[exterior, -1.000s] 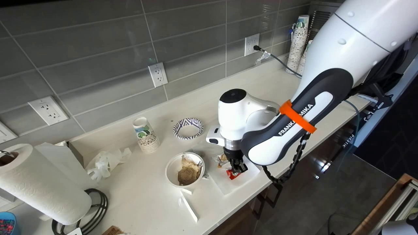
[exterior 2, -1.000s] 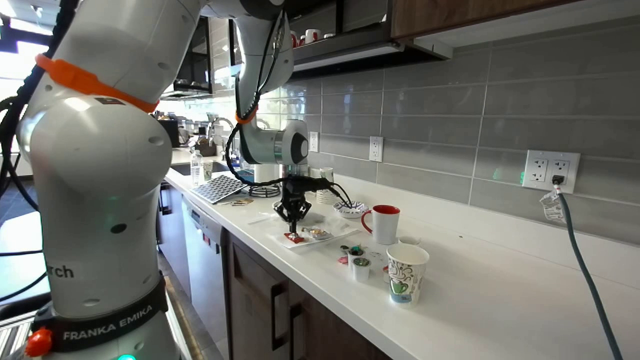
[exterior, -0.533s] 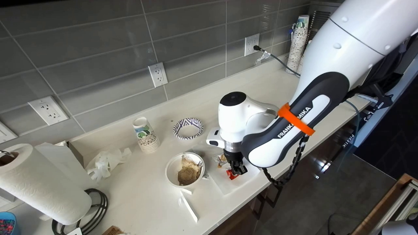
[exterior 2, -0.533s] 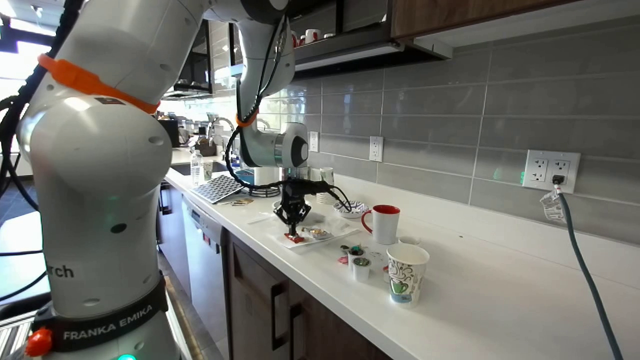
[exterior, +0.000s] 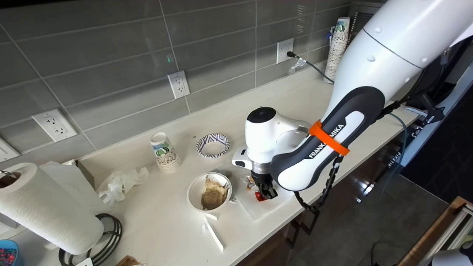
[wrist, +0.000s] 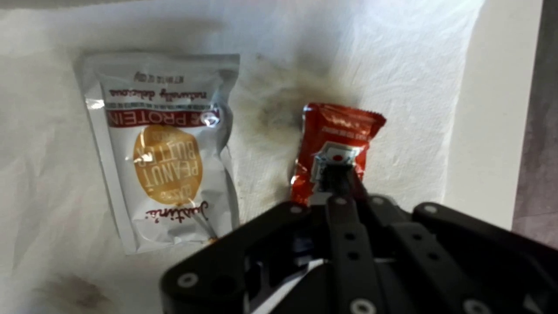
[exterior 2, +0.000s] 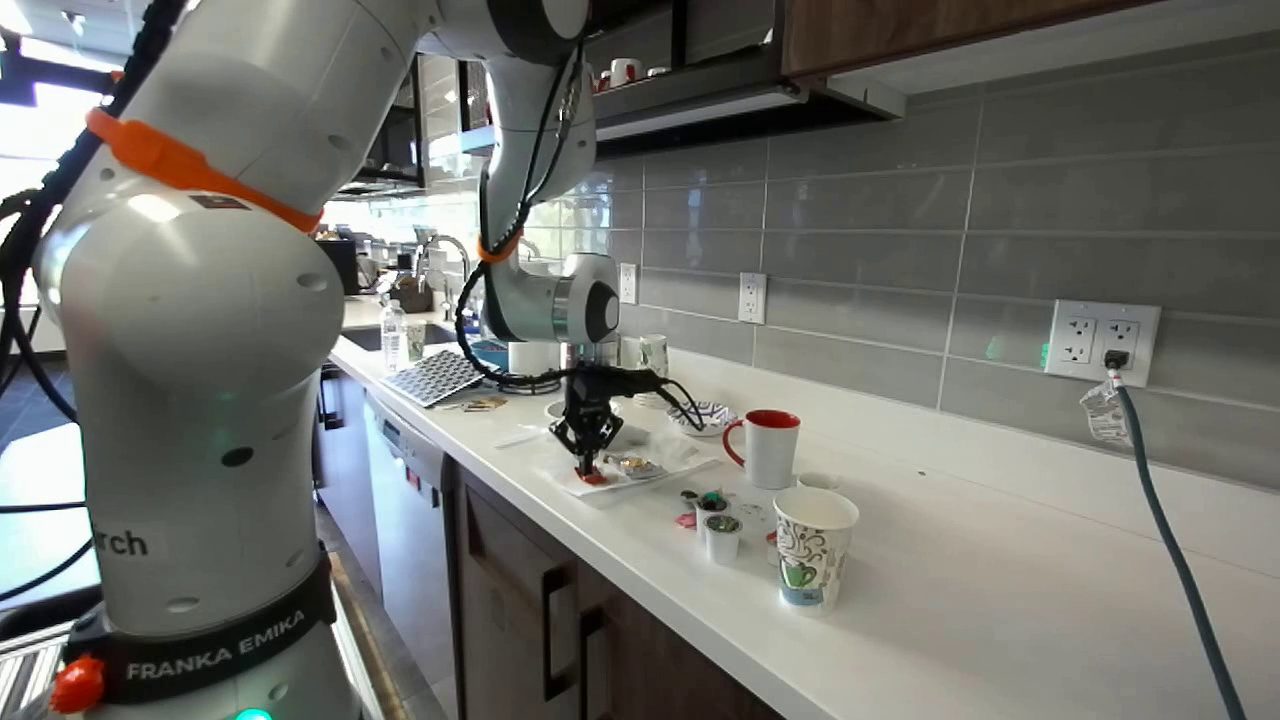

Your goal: Press down the sachet

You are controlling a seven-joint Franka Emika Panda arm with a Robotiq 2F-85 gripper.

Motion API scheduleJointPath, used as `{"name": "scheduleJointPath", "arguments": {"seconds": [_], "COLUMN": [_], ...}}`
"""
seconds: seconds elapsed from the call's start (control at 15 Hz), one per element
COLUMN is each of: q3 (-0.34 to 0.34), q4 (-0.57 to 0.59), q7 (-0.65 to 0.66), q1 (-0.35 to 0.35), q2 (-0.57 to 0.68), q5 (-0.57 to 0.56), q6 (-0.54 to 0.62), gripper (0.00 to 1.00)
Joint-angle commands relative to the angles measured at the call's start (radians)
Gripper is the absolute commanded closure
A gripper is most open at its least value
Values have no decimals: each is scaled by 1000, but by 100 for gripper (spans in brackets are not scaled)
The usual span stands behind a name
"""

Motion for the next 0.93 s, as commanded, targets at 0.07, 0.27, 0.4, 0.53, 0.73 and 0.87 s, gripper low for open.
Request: {"name": "scheduleJointPath", "arguments": {"seconds": [0.07, 0.27, 0.4, 0.53, 0.73, 0.87], "q3": [-16, -19, -21, -25, -33, -33], "q4": [19, 14, 9, 5, 1, 3], "q7": [33, 35, 37, 43, 51, 47], "q1": [15, 17, 20, 22, 22, 15], "q2": [29, 5, -17, -35, -51, -43], "q5": [-33, -42, -53, -68, -86, -86], "q6": [20, 6, -14, -25, -27, -16], "gripper": [100, 100, 100, 100, 100, 100]}}
